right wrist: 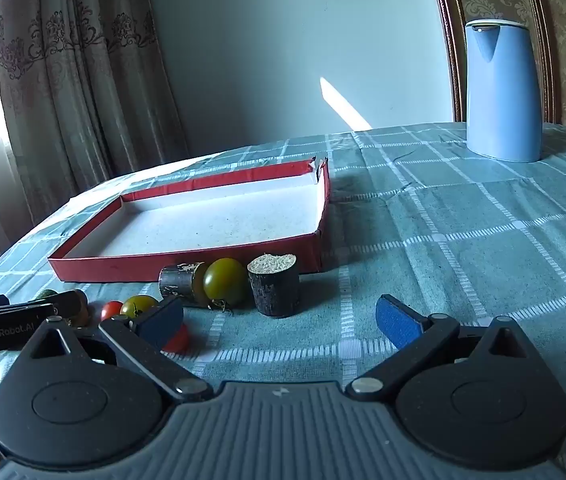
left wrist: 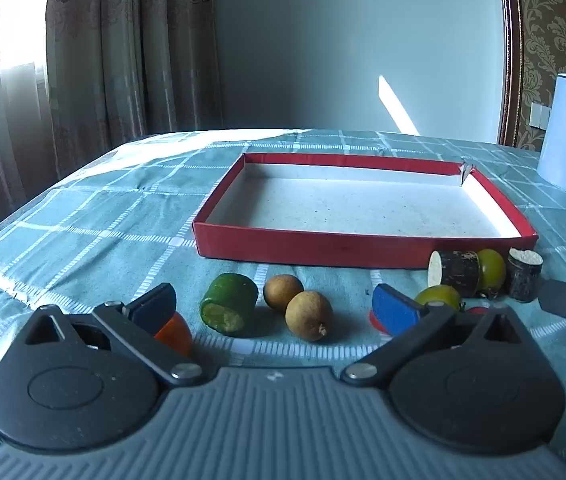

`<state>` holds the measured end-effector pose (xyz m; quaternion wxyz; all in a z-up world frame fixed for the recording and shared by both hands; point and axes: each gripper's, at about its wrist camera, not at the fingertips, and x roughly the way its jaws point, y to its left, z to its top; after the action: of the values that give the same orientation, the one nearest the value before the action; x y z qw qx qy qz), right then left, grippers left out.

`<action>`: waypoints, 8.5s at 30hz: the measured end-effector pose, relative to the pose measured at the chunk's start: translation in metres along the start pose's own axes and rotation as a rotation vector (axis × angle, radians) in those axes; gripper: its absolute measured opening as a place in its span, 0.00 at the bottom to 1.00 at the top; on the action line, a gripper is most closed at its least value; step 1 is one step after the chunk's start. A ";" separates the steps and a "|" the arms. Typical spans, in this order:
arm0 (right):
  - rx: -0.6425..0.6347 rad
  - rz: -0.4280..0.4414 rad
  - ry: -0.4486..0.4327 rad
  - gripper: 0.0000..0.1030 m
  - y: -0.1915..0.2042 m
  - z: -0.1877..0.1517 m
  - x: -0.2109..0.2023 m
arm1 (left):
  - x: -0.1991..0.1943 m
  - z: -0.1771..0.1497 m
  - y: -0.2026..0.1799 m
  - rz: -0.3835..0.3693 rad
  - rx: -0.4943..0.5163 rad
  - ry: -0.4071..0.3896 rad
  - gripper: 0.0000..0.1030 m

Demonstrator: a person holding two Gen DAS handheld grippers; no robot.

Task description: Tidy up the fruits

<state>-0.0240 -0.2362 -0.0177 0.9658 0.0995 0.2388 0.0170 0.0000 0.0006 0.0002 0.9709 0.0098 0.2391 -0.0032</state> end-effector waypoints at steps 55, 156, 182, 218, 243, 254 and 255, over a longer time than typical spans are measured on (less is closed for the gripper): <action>-0.035 0.009 -0.009 1.00 0.007 -0.004 -0.003 | 0.000 -0.004 0.001 -0.046 -0.005 0.015 1.00; -0.125 0.106 0.066 0.26 -0.007 0.066 0.099 | -0.002 -0.008 0.009 -0.075 -0.056 -0.007 1.00; 0.085 0.052 -0.134 0.56 -0.056 0.034 0.029 | -0.036 -0.018 -0.051 -0.306 0.155 -0.087 0.75; 0.072 0.124 -0.115 0.67 -0.050 0.026 0.019 | -0.004 -0.013 -0.064 -0.242 0.105 0.047 0.28; -0.138 0.003 0.175 0.85 0.002 -0.007 0.014 | -0.020 0.004 -0.039 -0.204 0.036 -0.033 0.28; -0.139 0.004 0.172 0.86 0.002 -0.007 0.015 | -0.001 0.048 -0.023 -0.104 0.044 -0.110 0.28; -0.137 0.005 0.172 0.86 0.002 -0.007 0.014 | 0.005 0.052 -0.022 -0.088 0.048 -0.113 0.28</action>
<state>-0.0144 -0.2320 -0.0300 0.9463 0.0318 0.3187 0.0441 0.0280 -0.0229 0.0437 0.9813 0.0226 0.1841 -0.0520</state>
